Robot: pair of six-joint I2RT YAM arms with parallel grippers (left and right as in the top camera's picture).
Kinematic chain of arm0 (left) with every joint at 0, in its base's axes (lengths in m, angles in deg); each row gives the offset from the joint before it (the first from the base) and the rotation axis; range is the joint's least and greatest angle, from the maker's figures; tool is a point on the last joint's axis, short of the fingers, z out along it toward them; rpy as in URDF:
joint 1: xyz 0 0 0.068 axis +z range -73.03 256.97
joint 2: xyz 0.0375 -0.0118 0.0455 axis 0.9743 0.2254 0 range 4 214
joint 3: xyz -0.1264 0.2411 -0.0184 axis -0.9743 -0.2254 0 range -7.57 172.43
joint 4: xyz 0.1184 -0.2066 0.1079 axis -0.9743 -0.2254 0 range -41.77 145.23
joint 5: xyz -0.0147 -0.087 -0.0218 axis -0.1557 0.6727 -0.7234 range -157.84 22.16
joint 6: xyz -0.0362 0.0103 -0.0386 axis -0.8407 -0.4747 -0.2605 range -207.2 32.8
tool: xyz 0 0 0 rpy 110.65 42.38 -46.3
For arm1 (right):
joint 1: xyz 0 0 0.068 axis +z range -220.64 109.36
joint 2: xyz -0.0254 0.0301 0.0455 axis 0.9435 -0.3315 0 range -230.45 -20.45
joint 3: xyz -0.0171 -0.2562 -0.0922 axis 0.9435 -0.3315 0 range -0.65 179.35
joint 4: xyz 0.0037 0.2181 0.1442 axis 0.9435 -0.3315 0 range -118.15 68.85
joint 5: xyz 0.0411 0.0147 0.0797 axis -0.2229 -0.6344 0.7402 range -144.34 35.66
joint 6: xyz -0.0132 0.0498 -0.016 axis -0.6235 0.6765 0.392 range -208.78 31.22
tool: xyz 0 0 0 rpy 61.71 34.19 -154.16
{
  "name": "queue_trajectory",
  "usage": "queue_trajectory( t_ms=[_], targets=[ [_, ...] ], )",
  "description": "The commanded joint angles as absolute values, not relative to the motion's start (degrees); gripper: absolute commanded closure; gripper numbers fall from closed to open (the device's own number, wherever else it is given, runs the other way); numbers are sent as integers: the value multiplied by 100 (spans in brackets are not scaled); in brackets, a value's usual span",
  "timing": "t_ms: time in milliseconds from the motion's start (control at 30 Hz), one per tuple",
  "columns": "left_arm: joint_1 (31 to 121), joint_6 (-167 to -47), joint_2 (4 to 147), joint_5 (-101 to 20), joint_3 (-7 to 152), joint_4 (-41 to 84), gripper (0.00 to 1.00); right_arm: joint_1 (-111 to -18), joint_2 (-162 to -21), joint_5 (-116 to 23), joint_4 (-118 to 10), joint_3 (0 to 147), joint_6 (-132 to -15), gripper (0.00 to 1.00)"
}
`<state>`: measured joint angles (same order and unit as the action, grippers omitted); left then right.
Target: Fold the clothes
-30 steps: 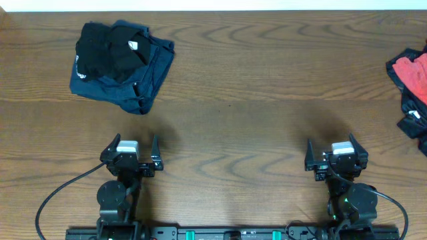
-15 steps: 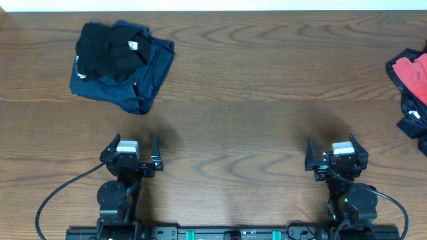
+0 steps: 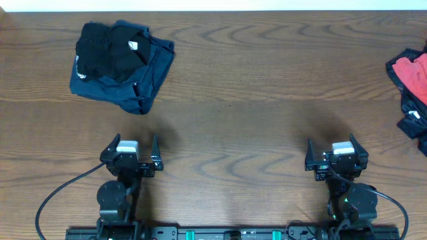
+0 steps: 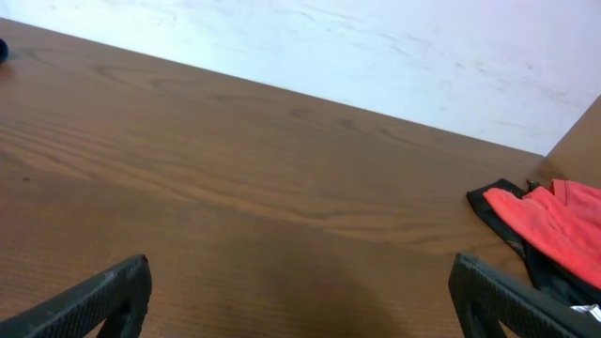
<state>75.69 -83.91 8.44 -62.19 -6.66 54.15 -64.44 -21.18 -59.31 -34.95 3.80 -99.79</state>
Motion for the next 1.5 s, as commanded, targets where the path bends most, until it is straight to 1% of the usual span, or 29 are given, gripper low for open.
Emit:
queue_trajectory(
  t_ms=[0,133,200,333,467,733,1000,1100,1267,1467],
  targets=[
    [7598,-8299,836,-6035,-732,5188,2,-6383,-2101,-6012,-3478,358,-9915,1],
    [7598,-8483,836,-6020,-732,5185,2,-6383,-2101,-6010,-3478,358,-9913,1],
    [7598,-9117,836,-5939,-732,5183,2,-6383,-2101,-5898,-3482,358,-9904,1],
    [7598,-10362,875,-5928,-732,5185,2,-6383,-2101,-5199,-3489,358,-9408,1],
    [7598,-10773,1174,-5926,-732,5185,2,-6383,-2101,-4814,-3482,358,-8927,1],
    [7598,-10902,2073,-5760,-732,5209,2,-6383,-2101,-4381,-3463,358,-7872,1],
    [7598,-10894,2392,-5176,-603,5435,2,-6383,-2101,-4333,-3463,377,-7854,1],
    [7598,-10802,2392,-5176,-271,5629,2,-6383,-2101,-4268,-3463,487,-7856,1],
    [7598,-10111,2401,-5204,562,5426,2,-6383,-2239,-4204,-3532,891,-7856,1],
    [7598,-9855,2499,-5200,1500,4941,2,-6383,-3187,-4204,-3891,1689,-7854,1]
  ],
)
